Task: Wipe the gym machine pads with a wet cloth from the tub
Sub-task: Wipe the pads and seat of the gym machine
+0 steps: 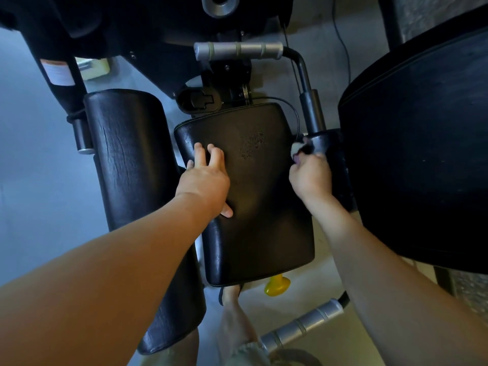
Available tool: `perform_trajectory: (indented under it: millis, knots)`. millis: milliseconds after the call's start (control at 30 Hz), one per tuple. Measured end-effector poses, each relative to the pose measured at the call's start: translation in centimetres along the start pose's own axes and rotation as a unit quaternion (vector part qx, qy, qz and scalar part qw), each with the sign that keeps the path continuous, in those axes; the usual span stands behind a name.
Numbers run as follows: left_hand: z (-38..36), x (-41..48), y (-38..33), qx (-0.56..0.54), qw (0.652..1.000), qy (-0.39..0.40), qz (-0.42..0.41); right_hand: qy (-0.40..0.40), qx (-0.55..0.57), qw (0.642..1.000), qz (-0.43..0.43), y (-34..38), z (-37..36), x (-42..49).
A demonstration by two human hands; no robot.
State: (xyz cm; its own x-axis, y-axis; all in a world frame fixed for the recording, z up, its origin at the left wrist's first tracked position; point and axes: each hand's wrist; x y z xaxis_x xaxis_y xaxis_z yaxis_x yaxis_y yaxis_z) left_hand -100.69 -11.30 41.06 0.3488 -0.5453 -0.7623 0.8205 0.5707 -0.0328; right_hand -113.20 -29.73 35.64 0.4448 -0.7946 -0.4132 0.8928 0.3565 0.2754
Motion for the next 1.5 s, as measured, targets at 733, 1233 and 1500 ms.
perform_trajectory:
  millis: [733, 1233, 1500]
  knots:
    - [0.4, -0.5, 0.1, -0.007, 1.0, -0.016, -0.021, -0.13, 0.003, 0.989, 0.069, -0.7, -0.1, -0.3]
    - [1.3, -1.0, -0.3, -0.02, 1.0, 0.005, -0.011, -0.099, 0.115, 0.988, 0.042, 0.8, 0.6, -2.3]
    - [1.4, -1.1, -0.4, -0.016, 1.0, 0.006, -0.009, -0.005, 0.09, 0.988, 0.128, -1.2, -1.7, -2.8]
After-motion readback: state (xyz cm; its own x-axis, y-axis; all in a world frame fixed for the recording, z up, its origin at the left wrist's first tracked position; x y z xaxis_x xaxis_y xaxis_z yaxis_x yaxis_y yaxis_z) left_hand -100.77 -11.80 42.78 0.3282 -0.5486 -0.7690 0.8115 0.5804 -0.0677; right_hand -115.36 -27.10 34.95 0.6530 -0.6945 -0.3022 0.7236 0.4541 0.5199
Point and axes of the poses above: each hand's wrist, its own x-axis towards the middle knuckle, its own z-axis out of the back of the hand, y = z × x, and after that the axes turned 6 degrees about -z, right-handed
